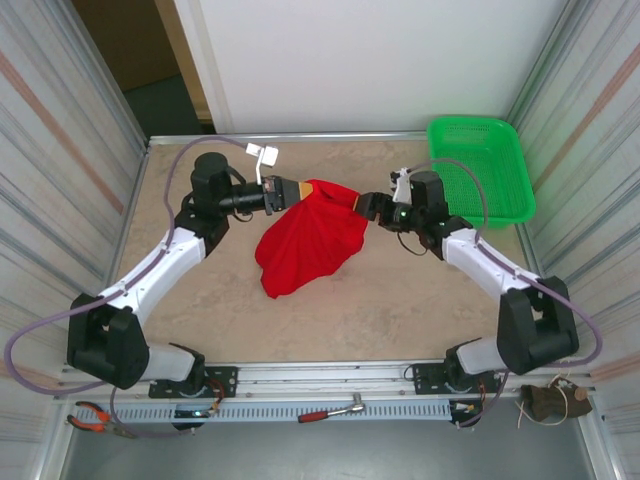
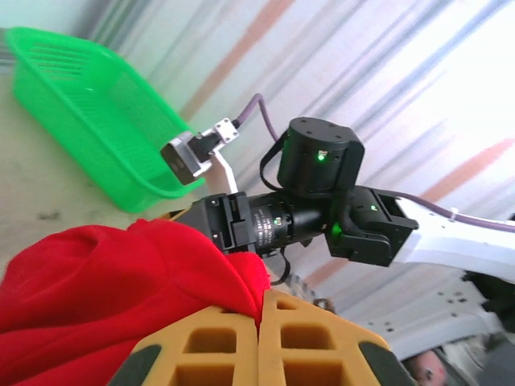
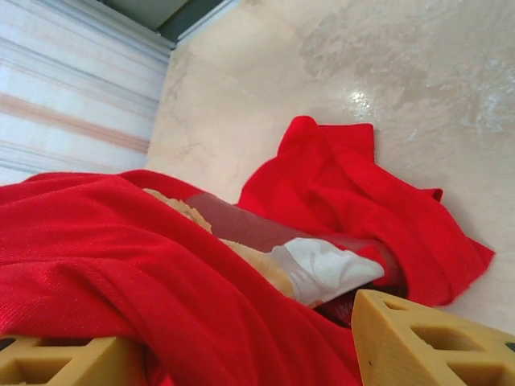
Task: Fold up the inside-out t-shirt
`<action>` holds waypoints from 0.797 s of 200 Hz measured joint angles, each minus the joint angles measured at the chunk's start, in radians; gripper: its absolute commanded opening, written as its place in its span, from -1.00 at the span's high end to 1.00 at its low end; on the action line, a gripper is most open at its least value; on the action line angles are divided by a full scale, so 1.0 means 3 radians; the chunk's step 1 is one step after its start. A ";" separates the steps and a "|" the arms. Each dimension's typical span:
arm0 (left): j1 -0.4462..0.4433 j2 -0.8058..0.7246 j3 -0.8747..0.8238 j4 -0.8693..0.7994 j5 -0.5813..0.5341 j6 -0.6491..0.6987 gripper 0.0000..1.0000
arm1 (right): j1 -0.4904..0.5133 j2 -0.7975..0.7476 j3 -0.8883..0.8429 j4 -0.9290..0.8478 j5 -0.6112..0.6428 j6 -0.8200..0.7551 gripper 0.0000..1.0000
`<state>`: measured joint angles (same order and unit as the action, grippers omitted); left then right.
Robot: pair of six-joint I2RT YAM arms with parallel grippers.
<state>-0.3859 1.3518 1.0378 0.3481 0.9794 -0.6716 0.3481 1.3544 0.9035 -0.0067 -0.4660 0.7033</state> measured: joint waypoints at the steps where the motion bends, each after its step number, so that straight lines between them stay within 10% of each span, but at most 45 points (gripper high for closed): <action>1: 0.0000 0.0000 -0.0001 0.0018 0.0017 -0.0013 1.00 | 0.0004 -0.0014 0.0000 -0.0010 0.0004 -0.0001 -0.22; 51: 0.0003 0.0000 -0.0003 0.0329 0.0359 -0.0220 1.00 | 0.0502 -0.0963 0.0317 -0.0708 0.0687 -0.0468 -0.53; 118: 0.0003 0.0000 -0.0003 0.0329 0.0426 -0.0223 1.00 | 0.0846 -0.0380 0.0829 -0.0796 0.0715 -0.1085 -0.49; 135: 0.0003 0.0000 -0.0003 0.0327 0.0423 -0.0223 1.00 | 0.0886 -0.0256 0.0829 -0.0805 0.0657 -0.1133 -0.24; 159: 0.0009 0.0005 -0.0003 0.0306 0.0393 -0.0221 1.00 | 0.0874 -0.0196 0.0829 -0.0800 0.0549 -0.1161 0.88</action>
<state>-0.3832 1.3533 1.0370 0.4400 1.0973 -0.7380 0.6102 1.2957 1.1522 -0.2466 -0.3012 0.3550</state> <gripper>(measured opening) 0.061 0.354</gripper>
